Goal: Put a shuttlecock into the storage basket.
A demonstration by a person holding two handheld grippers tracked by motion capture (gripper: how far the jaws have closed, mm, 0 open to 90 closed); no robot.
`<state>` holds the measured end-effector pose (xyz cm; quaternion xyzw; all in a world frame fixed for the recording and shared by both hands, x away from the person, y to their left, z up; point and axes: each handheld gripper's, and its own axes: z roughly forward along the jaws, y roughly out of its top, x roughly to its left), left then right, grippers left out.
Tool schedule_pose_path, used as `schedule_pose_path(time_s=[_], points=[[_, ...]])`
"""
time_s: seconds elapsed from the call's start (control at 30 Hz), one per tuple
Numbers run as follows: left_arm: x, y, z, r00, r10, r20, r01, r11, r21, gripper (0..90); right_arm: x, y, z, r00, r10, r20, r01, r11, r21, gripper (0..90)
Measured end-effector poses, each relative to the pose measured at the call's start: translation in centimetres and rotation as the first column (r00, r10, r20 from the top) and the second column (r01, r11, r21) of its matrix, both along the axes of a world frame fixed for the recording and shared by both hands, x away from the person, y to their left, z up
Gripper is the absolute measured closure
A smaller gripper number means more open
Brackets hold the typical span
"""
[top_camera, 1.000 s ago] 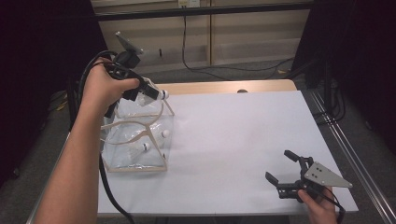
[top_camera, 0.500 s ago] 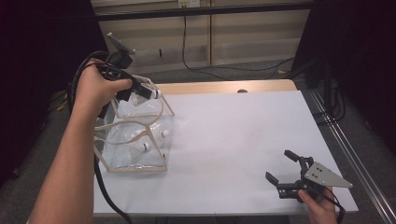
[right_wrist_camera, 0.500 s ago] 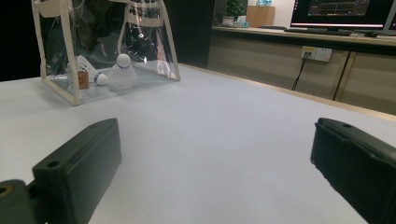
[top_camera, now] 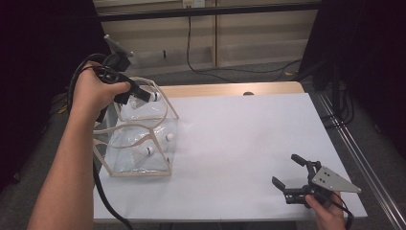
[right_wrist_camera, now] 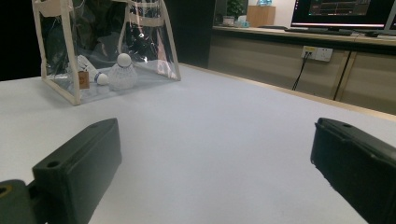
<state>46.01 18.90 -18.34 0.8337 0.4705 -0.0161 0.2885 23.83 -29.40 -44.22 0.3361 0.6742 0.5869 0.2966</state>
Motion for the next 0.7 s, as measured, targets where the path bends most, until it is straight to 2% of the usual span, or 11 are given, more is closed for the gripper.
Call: schedule_pose_path(time_s=[0.7], points=[[0.6,1.0,-1.1,0.9988,0.044,0.02,-0.044,0.999,0.008,87.7,0.1,0.1,0.0,1.0,0.001,0.002,-0.001,1.0,-0.002,1.4]])
